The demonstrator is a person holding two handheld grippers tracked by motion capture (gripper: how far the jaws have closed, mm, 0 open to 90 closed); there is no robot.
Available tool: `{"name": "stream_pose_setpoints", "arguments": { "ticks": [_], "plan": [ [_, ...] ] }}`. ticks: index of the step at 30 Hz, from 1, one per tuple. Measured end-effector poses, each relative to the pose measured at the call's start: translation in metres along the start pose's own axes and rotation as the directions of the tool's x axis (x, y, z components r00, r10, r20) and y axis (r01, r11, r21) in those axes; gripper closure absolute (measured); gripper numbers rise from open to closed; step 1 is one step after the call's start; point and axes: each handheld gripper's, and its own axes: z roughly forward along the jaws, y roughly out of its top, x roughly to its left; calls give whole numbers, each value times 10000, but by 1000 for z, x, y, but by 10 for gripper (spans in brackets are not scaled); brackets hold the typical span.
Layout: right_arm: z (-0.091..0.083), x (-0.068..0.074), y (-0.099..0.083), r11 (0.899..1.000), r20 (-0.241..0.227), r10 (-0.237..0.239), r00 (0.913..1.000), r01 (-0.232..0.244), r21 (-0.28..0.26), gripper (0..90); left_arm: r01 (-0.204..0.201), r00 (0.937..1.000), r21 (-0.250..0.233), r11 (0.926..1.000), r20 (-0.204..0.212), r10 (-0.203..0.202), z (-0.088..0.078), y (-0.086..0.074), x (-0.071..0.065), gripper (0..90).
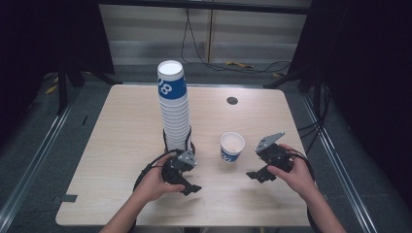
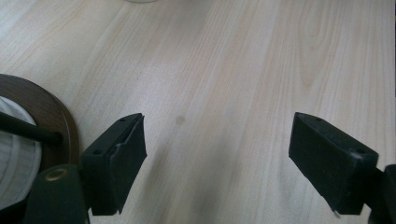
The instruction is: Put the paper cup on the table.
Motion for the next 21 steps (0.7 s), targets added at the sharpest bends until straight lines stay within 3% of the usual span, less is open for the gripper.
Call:
{"name": "stream_pose_setpoints", "arguments": {
  "ticks": [21],
  "plan": [
    [3, 0, -36, 9988, 121, 416, 9991, -413, -273, 114, 10, 10000, 86, 10000, 4, -10, 1, -1, 1, 187]
  ]
}}
